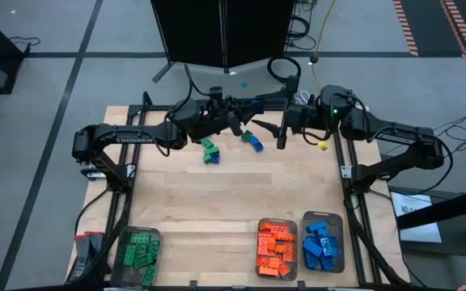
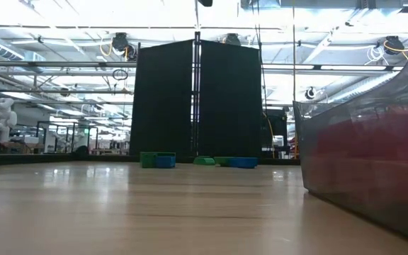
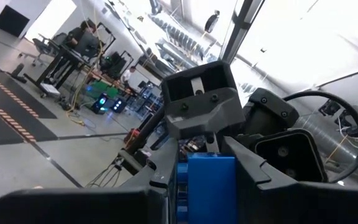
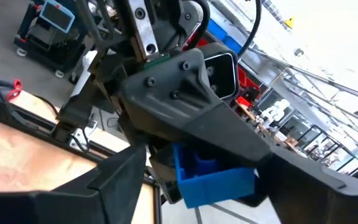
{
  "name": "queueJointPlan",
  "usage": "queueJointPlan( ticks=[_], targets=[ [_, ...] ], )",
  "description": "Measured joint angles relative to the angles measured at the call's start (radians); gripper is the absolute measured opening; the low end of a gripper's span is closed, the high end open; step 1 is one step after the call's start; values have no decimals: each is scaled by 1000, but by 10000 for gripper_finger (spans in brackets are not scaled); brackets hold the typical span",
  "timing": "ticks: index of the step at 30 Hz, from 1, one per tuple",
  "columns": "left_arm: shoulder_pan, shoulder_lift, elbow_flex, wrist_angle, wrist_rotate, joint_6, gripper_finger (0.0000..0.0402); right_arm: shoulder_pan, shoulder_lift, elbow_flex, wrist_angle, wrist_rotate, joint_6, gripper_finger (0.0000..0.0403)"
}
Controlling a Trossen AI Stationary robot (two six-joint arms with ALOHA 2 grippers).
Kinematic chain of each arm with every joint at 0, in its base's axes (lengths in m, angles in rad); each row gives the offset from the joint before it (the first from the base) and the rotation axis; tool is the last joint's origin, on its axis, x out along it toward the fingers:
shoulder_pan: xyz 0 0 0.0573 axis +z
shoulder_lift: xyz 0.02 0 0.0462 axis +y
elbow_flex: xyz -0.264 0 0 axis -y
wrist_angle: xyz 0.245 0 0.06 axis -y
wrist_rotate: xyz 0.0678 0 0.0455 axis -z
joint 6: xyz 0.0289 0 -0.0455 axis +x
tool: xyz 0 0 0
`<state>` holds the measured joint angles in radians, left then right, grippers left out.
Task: Sort blocks
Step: Put the blue game piece into the right black bin
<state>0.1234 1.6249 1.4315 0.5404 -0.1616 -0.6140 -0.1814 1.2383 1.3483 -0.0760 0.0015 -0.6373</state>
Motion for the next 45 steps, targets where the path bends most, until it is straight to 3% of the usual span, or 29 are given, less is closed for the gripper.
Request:
queueJointPlan(
  ticks=[5,11,15,23,30,34,37,42,45],
  targets=[
    [0,0,0,-4,2,0,80,0,7,0,6,8,0,232],
    [0,0,0,-5,6,-10,80,0,6,0,6,18,-13,125],
    [1,0,0,-7,21,-12,80,0,6,1,6,39,-18,124],
    [0,0,0,-5,68,29,173,1,-11,1,-3,74,-22,124],
    [0,0,0,-3,128,74,191,1,-96,1,-90,172,-52,124],
    [7,-2,0,-6,140,81,192,-2,-197,1,-312,274,29,124],
    [26,-2,0,-57,134,80,193,0,-286,1,-598,283,225,124],
    [38,-2,0,-213,132,78,194,2,-376,1,-1031,38,661,124],
    [43,-1,0,-296,105,78,194,29,-391,0,-1238,-101,842,124]
  ],
)
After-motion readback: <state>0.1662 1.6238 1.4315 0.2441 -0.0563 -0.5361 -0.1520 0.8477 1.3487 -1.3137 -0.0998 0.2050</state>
